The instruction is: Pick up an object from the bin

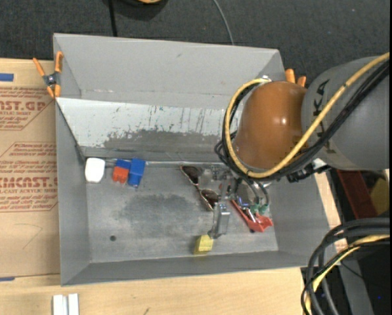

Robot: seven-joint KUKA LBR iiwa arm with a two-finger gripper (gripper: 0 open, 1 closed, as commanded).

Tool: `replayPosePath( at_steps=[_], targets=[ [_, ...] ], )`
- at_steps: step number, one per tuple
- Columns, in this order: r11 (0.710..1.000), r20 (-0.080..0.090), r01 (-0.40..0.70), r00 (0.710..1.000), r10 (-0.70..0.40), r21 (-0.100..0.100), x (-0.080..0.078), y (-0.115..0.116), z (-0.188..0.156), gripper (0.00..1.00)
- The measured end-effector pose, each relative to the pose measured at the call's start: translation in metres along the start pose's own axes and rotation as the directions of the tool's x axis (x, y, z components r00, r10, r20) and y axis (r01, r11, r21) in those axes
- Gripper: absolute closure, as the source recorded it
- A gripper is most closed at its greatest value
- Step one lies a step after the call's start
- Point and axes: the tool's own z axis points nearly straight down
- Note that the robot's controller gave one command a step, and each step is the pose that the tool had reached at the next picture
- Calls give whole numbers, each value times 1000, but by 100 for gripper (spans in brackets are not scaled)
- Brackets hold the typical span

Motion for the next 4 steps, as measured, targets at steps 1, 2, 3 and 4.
replayPosePath(
  at_steps=[1,2,3,4],
  targets=[
    [1000,8,-1,1000,1,0,-2,0,-4,0],
    [992,13,-126,992,126,-3,-11,-13,22,0],
    [965,4,-263,965,263,-2,-29,-42,49,0],
    [884,10,-467,884,467,-7,-41,-39,38,0]
  ],
)
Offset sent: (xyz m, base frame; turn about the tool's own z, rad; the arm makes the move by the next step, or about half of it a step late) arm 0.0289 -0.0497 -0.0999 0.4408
